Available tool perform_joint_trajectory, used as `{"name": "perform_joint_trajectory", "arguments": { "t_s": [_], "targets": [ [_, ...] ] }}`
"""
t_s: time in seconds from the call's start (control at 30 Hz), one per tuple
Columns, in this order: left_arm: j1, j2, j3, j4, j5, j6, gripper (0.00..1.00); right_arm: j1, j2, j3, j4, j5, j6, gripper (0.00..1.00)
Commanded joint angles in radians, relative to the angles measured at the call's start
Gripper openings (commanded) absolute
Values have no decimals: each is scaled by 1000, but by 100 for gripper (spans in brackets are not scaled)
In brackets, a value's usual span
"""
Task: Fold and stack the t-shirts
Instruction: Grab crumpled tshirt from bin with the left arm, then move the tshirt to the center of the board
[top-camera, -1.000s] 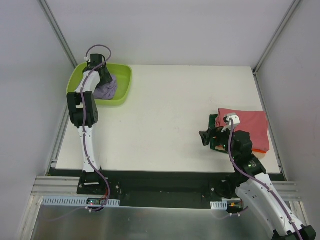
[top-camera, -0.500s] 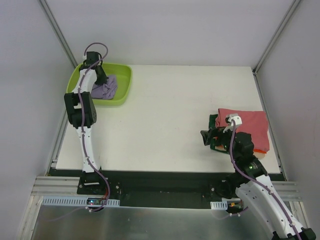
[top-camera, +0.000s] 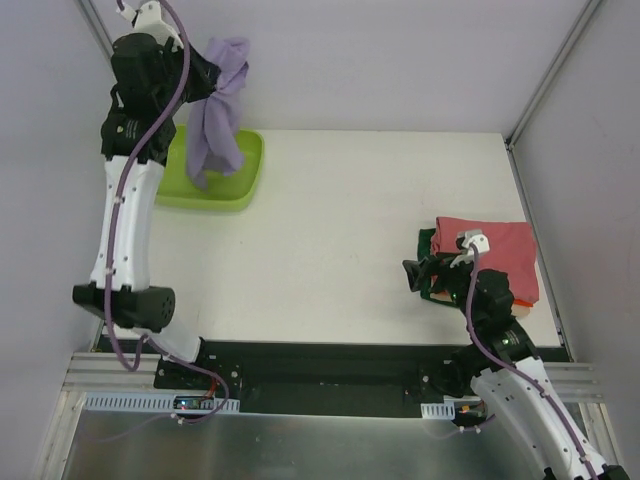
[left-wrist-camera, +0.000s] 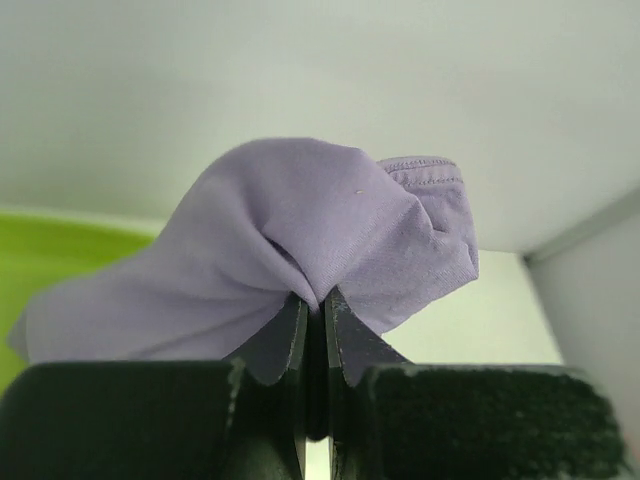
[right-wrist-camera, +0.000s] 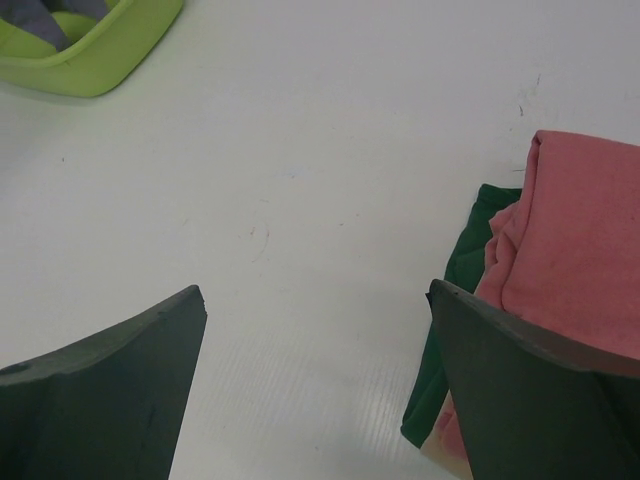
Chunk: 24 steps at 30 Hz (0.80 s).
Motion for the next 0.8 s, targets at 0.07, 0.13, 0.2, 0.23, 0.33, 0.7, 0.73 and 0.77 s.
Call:
{"name": "perform_joint_trajectory", "arguments": {
  "t_s": [0.07,0.13,0.2,0.23,0.33,0.7,0.73,0.77],
  "targets": [
    [-125,-209,-44,110,249,13,0,0,-44,15,39,-7,8,96],
    [-146,-249,-55,147,332,-24,0,0,-50,14,42,-7,10,96],
    [-163,-274,-60,188,411,-65,0,0,-54,12,40,-7,10,96],
    [-171,-277,-58,206,446,-87,0,0,-57,12,40,-4,10,96],
    [-198,-283,-50,234,507,-137,0,2,-68,9,40,5,11,96],
    [-389,-268,-314,371,543,-174,0,0,-73,5,43,25,11,96],
    [-396,-256,-342,381,535,-179,0,-1,-67,3,43,25,10,96],
    [-401,-245,-378,400,532,-190,0,0,-62,3,43,25,10,96]
  ]
}}
